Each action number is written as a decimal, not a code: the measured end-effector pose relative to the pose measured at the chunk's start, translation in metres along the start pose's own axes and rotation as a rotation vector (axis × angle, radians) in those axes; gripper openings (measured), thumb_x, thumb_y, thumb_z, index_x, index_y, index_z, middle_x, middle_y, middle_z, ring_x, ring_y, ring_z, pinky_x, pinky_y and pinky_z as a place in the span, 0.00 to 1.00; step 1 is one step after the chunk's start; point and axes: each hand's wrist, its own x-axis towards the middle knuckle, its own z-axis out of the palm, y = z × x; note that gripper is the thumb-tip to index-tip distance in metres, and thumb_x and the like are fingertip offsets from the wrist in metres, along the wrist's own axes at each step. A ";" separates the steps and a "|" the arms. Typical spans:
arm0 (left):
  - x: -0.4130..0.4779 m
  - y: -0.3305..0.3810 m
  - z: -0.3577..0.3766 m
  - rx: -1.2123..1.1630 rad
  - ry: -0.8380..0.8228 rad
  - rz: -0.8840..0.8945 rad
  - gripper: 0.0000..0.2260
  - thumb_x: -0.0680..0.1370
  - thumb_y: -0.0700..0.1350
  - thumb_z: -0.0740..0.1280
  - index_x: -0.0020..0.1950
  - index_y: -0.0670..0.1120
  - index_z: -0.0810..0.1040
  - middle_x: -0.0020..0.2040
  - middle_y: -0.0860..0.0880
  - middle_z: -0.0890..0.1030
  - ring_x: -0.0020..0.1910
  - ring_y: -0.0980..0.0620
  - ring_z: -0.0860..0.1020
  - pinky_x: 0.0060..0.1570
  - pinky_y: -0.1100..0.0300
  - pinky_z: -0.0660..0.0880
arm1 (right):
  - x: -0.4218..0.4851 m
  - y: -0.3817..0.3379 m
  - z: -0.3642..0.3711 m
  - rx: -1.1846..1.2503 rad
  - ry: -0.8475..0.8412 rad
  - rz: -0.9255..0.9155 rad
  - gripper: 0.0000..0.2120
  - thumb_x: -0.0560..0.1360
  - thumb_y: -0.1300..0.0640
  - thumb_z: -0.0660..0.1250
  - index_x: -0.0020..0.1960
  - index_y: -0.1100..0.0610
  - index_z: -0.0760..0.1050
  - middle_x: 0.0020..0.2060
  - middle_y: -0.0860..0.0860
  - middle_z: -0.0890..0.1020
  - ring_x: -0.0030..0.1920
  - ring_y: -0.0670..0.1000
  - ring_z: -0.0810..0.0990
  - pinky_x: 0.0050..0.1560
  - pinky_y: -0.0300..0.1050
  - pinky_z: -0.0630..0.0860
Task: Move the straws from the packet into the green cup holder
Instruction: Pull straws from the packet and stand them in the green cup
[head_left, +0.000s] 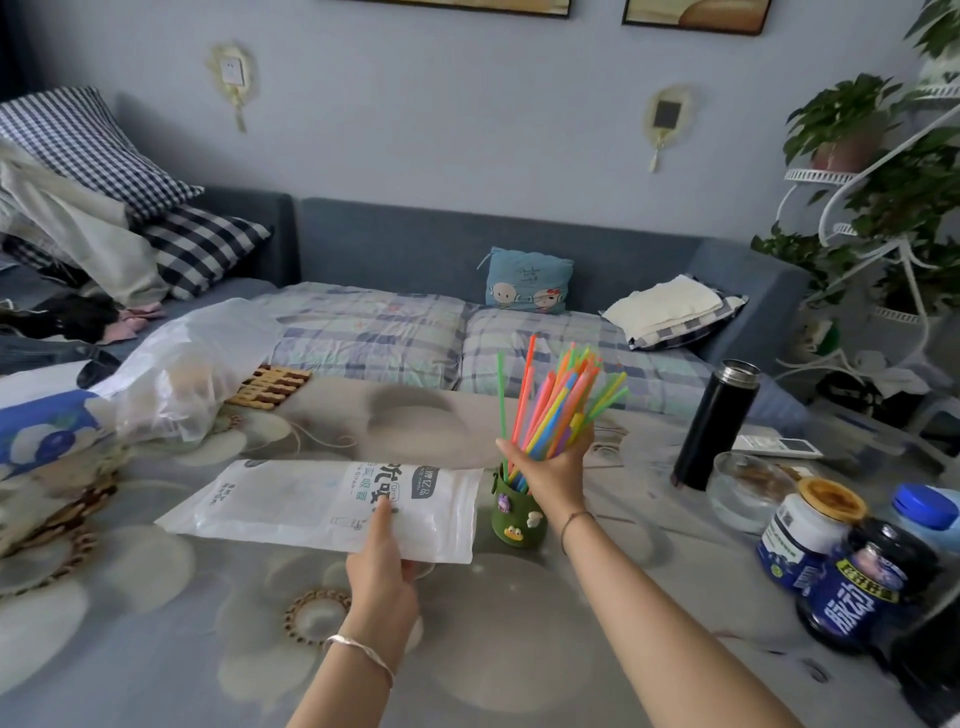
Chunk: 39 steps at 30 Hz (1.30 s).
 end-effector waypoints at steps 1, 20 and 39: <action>0.000 0.000 -0.003 -0.010 -0.002 0.003 0.12 0.77 0.45 0.68 0.59 0.44 0.73 0.45 0.50 0.79 0.42 0.51 0.78 0.37 0.52 0.78 | 0.005 0.005 0.002 0.006 0.009 0.006 0.52 0.56 0.50 0.82 0.70 0.53 0.54 0.53 0.47 0.77 0.53 0.51 0.78 0.59 0.49 0.75; 0.007 -0.013 -0.015 -0.098 -0.021 0.004 0.19 0.77 0.43 0.67 0.67 0.40 0.73 0.60 0.44 0.80 0.46 0.53 0.79 0.52 0.55 0.75 | 0.029 0.010 0.000 -0.056 -0.180 0.153 0.14 0.66 0.60 0.76 0.48 0.55 0.76 0.47 0.53 0.82 0.47 0.54 0.79 0.53 0.47 0.77; -0.069 0.016 -0.008 0.003 -0.276 0.006 0.11 0.80 0.41 0.62 0.62 0.41 0.74 0.52 0.46 0.82 0.49 0.49 0.80 0.60 0.49 0.74 | -0.095 -0.032 -0.060 0.179 -0.052 0.102 0.11 0.72 0.57 0.70 0.53 0.58 0.73 0.53 0.55 0.78 0.49 0.48 0.78 0.48 0.36 0.75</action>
